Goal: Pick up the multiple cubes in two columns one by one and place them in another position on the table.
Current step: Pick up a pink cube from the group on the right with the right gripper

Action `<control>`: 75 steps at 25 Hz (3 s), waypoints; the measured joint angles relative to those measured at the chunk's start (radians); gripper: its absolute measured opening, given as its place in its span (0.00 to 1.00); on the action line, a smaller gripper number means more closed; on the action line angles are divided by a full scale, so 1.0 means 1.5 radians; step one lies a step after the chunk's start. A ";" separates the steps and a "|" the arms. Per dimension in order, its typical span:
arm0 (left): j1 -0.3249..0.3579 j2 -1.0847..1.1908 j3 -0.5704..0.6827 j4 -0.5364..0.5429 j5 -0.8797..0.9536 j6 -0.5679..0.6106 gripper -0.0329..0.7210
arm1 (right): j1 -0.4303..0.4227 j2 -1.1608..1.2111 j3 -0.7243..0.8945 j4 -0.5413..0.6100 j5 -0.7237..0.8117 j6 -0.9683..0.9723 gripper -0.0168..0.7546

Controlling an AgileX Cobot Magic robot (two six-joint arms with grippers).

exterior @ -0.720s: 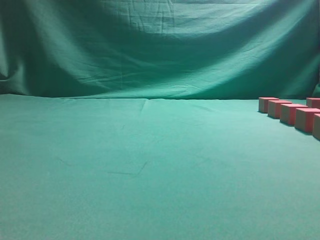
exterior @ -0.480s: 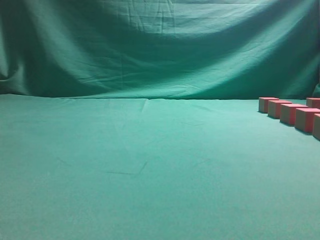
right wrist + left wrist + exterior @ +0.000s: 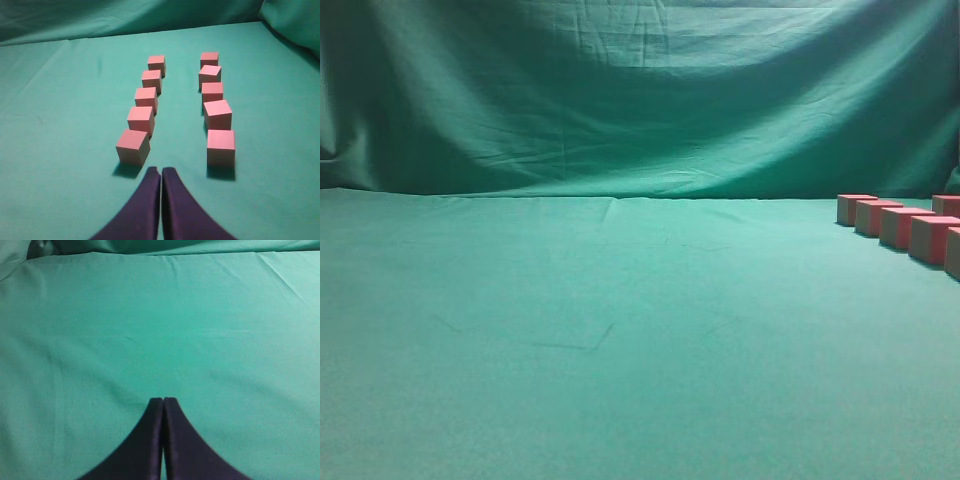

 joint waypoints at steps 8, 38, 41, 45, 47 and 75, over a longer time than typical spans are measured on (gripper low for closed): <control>0.000 0.000 0.000 0.000 0.000 0.000 0.04 | 0.000 0.000 0.000 0.000 0.000 0.000 0.02; 0.000 0.000 0.000 0.000 0.000 0.000 0.04 | 0.000 0.099 -0.186 0.102 -0.188 -0.044 0.02; 0.000 0.000 0.000 0.000 0.000 0.000 0.04 | 0.000 0.195 -0.248 0.123 -0.047 -0.054 0.02; 0.000 0.000 0.000 0.000 0.000 0.000 0.04 | 0.000 0.311 -0.307 0.123 0.077 -0.131 0.02; 0.000 0.000 0.000 0.000 0.000 0.000 0.04 | 0.000 0.355 -0.328 0.123 0.110 -0.170 0.02; 0.000 0.000 0.000 0.000 0.000 0.000 0.04 | 0.224 0.913 -0.584 -0.225 0.330 0.289 0.02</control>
